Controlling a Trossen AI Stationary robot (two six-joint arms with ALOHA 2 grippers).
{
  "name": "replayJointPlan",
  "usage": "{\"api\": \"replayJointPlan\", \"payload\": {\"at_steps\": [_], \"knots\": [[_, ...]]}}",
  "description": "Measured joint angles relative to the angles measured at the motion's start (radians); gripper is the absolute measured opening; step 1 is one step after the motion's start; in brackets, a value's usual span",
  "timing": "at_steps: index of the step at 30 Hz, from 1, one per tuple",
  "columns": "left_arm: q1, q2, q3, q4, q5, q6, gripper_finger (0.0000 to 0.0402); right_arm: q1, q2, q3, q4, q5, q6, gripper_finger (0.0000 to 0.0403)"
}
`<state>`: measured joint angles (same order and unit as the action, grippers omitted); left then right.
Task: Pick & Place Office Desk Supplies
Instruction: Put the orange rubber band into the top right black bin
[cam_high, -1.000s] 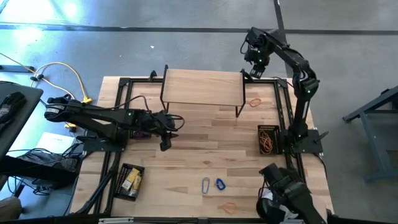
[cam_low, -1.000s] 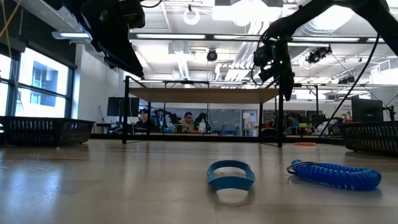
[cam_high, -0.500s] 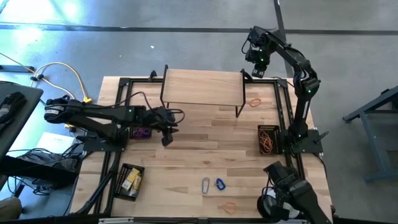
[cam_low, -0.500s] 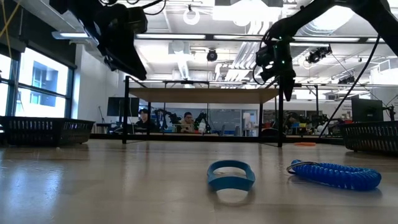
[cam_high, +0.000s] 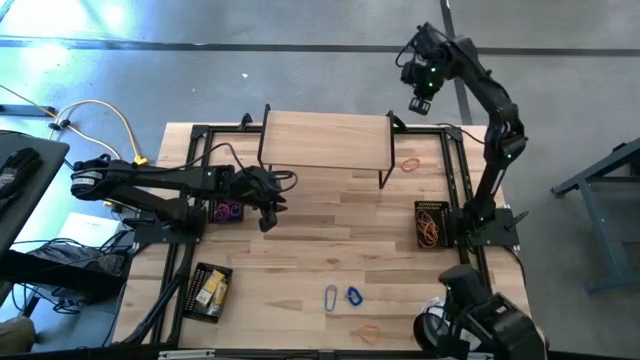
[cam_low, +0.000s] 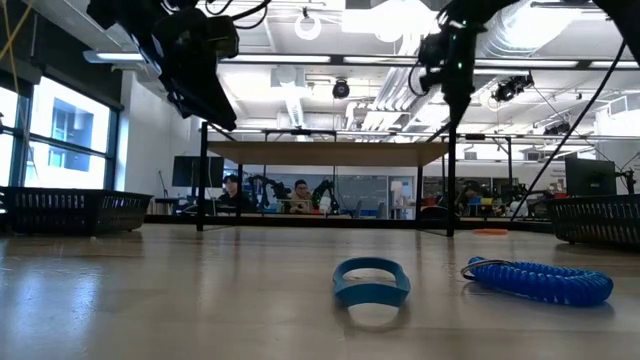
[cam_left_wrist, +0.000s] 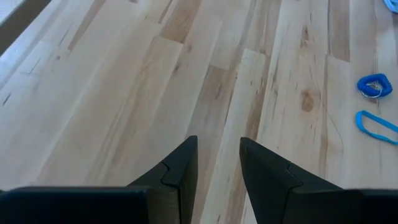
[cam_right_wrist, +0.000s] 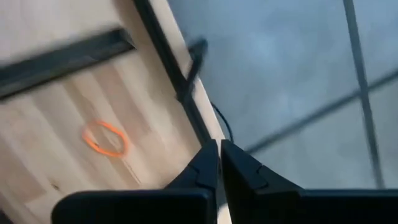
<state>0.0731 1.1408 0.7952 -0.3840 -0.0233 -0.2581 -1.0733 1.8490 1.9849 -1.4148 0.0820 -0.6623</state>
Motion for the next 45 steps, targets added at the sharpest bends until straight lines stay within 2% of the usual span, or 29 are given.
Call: {"api": "replayJointPlan", "payload": {"at_steps": [3, 7, 10, 14, 17, 21, 24, 28, 33, 39, 41, 45], "knots": [[0.000, 0.000, 0.000, 0.000, 0.000, 0.001, 0.0115, 0.018, -0.010, 0.004, 0.002, -0.031, -0.011, 0.0007], [-0.005, 0.000, 0.000, 0.000, 0.001, 0.011, 0.0115, 0.096, -0.009, 0.004, -0.010, 0.125, 0.027, 0.0008], [-0.005, 0.000, 0.000, 0.000, 0.010, 0.016, 0.0115, 0.151, -0.017, 0.003, -0.030, 0.131, 0.084, 0.0004], [-0.005, 0.000, 0.000, 0.000, 0.041, 0.018, 0.0115, 0.209, -0.030, 0.003, -0.064, 0.092, 0.298, 0.0003], [-0.005, 0.000, 0.000, 0.000, 0.055, 0.030, 0.0115, 0.236, -0.029, 0.002, -0.155, 0.088, 0.559, 0.0004], [0.002, 0.000, 0.000, 0.000, 0.059, 0.102, 0.0115, 0.267, -0.053, -0.013, -0.156, 0.050, 0.853, 0.0003], [0.010, 0.000, 0.000, 0.000, 0.059, 0.137, 0.0115, 0.285, -0.081, -0.013, -0.156, -0.029, 0.970, 0.0003], [0.011, 0.000, 0.000, -0.002, 0.078, 0.192, 0.0115, 0.325, -0.103, -0.031, -0.154, -0.017, 1.125, 0.0006], [0.011, 0.000, 0.000, -0.003, 0.179, 0.260, 0.0115, 0.374, -0.176, -0.150, -0.158, -0.038, 1.268, 0.0004], [0.011, 0.000, 0.000, -0.007, 0.196, 0.270, 0.0115, 0.513, -0.323, -0.292, -0.157, -0.082, 1.429, 0.0003], [0.011, 0.000, 0.000, -0.019, 0.198, 0.270, 0.0115, 0.592, -0.378, -0.318, -0.157, -0.050, 1.509, 0.0003], [0.011, 0.000, 0.000, -0.052, 0.218, 0.269, 0.0115, 0.827, -0.457, -0.358, -0.158, 0.191, 1.759, 0.0003]]}}
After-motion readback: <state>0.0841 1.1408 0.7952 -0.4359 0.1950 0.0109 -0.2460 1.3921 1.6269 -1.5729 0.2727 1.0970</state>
